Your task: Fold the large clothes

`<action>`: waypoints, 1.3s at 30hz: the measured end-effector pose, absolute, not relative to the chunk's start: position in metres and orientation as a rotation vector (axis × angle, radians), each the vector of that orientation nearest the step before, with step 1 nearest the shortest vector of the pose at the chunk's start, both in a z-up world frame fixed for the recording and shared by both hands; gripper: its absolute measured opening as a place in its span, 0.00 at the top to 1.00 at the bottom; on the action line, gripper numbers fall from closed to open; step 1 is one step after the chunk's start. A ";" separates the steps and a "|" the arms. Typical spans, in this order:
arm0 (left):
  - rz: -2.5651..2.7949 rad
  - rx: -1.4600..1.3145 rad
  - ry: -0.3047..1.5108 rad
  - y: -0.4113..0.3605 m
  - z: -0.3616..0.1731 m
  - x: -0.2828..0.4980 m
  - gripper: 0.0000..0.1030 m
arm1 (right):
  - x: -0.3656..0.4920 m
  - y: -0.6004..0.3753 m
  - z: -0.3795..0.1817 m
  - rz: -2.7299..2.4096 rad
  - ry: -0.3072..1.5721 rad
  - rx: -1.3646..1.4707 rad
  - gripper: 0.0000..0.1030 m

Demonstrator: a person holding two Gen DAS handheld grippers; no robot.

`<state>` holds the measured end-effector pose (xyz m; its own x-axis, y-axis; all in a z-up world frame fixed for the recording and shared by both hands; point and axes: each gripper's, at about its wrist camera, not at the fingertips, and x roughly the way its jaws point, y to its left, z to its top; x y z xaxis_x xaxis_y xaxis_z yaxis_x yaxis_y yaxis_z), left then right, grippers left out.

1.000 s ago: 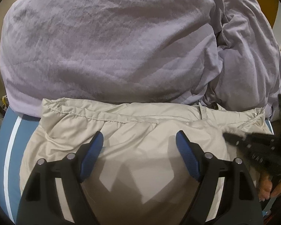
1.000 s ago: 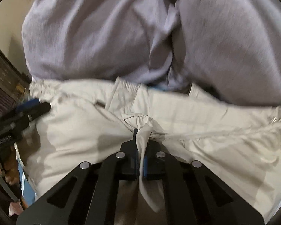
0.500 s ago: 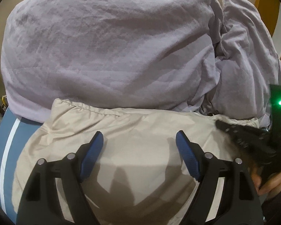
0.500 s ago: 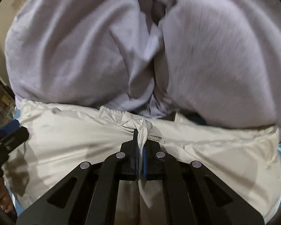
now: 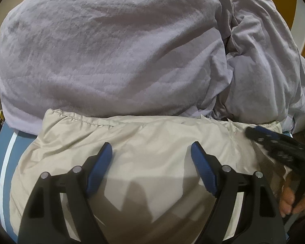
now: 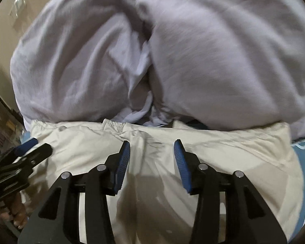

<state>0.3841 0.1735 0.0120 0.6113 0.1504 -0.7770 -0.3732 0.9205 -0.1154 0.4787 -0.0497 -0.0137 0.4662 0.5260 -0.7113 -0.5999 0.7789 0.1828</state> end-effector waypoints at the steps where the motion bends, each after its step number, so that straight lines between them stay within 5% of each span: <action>1: 0.306 -0.278 0.861 0.173 0.012 0.383 0.23 | 0.477 -0.059 -0.010 0.678 0.825 -0.089 0.55; 39: 0.389 -0.254 0.838 0.188 -0.050 0.408 0.15 | 0.523 -0.054 -0.091 0.501 0.754 -0.242 0.53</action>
<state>0.4081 0.1884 -0.0496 0.6050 0.2334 -0.7612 -0.4301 0.9004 -0.0658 0.5232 -0.0539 -0.0913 0.6190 0.3459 -0.7051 -0.5157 0.8562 -0.0327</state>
